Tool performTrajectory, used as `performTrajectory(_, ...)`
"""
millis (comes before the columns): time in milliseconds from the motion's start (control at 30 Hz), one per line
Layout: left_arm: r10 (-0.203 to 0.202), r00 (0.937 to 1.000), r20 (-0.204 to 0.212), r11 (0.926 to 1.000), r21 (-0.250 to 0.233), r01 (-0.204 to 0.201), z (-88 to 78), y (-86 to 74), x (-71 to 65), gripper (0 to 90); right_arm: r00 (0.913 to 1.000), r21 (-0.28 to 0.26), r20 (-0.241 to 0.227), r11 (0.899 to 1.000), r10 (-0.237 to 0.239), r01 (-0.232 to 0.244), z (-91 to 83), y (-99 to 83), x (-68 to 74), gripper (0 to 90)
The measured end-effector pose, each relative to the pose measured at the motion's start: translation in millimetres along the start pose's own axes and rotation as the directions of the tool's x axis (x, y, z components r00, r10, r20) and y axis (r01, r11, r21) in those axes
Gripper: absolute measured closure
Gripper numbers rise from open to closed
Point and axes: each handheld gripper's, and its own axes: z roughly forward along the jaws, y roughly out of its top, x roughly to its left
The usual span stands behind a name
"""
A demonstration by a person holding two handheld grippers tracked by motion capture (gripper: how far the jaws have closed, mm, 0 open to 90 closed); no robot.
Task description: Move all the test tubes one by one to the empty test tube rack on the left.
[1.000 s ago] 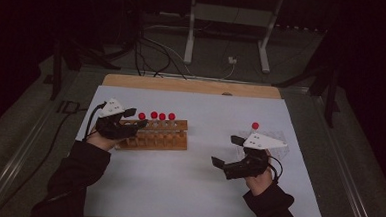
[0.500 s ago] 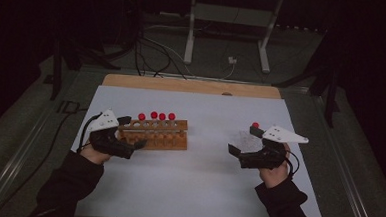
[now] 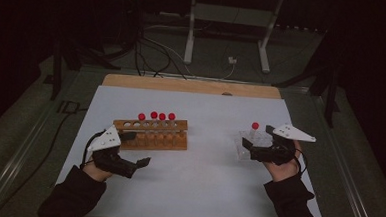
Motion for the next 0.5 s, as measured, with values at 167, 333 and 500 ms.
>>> performTrajectory(167,-0.009,1.0000,-0.001,0.9998,-0.015,0.009,-1.9,-2.2,-0.4,2.0,0.9993,0.039,0.035,0.999,0.014,-0.015,6.1,-7.1,-9.7,0.0)
performTrajectory(333,-0.009,1.0000,0.002,0.9997,-0.021,0.009,-2.3,-4.8,-0.5,2.0,0.9979,0.062,0.062,0.998,0.017,-0.021,11.4,-13.0,-15.3,5.2)
performTrajectory(500,-0.015,0.9999,0.006,0.9998,-0.014,0.015,-2.3,-8.0,0.4,2.0,0.9948,0.095,0.101,0.995,0.015,-0.024,19.0,-19.9,-16.7,18.2)
